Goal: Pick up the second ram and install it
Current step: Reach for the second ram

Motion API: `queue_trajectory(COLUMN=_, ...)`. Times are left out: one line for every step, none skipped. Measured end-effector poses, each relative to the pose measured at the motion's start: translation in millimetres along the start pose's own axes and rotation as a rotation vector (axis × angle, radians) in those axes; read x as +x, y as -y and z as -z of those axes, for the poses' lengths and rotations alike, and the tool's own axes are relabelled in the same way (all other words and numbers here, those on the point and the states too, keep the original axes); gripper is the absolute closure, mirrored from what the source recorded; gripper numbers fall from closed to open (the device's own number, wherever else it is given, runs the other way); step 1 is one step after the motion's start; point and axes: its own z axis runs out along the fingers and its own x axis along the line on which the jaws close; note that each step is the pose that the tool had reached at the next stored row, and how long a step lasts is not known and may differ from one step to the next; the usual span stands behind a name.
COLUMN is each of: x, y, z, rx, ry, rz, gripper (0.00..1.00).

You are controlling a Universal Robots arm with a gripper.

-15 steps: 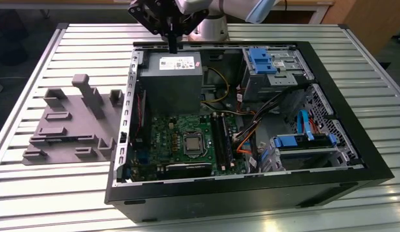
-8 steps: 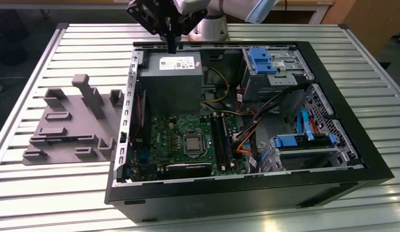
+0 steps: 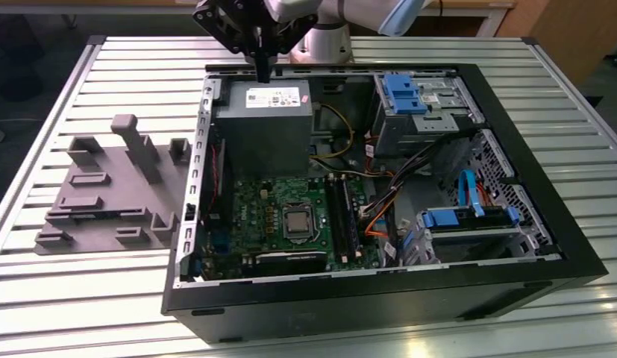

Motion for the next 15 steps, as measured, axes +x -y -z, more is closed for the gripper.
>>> queue_trajectory(x=0.1, y=0.0, z=0.0, rx=0.0000, ry=0.0000, rz=0.000, gripper=0.89)
queue_trajectory(x=0.5, y=0.0, z=0.0, rx=0.0000, ry=0.0000, rz=0.000, gripper=0.89)
queue_trajectory(x=0.7, y=0.0, z=0.0, rx=0.0000, ry=0.0000, rz=0.000, gripper=0.89)
queue_trajectory(x=0.9, y=0.1, z=0.0, rx=0.0000, ry=0.0000, rz=0.000, gripper=0.89)
queue_trajectory(x=1.1, y=0.1, z=0.1, rx=0.0000, ry=0.0000, rz=0.000, gripper=0.89)
queue_trajectory(x=1.3, y=0.1, z=0.0, rx=0.0000, ry=0.0000, rz=0.000, gripper=0.89)
queue_trajectory(x=1.5, y=0.1, z=0.1, rx=0.0000, ry=0.0000, rz=0.000, gripper=0.89)
queue_trajectory(x=1.8, y=0.1, z=0.1, rx=0.0000, ry=0.0000, rz=0.000, gripper=0.89)
queue_trajectory(x=2.0, y=0.2, z=0.1, rx=0.0000, ry=0.0000, rz=0.000, gripper=0.89)
queue_trajectory(x=2.2, y=0.2, z=0.1, rx=0.0000, ry=0.0001, rz=0.000, gripper=0.89)
queue_trajectory(x=2.5, y=0.2, z=0.1, rx=0.0000, ry=0.0000, rz=0.000, gripper=0.89)
queue_trajectory(x=2.6, y=0.2, z=0.1, rx=0.0000, ry=0.0000, rz=0.000, gripper=0.89)
queue_trajectory(x=4.9, y=0.4, z=0.1, rx=0.0000, ry=0.0000, rz=0.000, gripper=0.89)
queue_trajectory(x=6.5, y=0.5, z=0.2, rx=0.0000, ry=0.0000, rz=0.000, gripper=0.89)
queue_trajectory(x=6.6, y=0.5, z=0.2, rx=0.0001, ry=0.0000, rz=0.000, gripper=0.89)
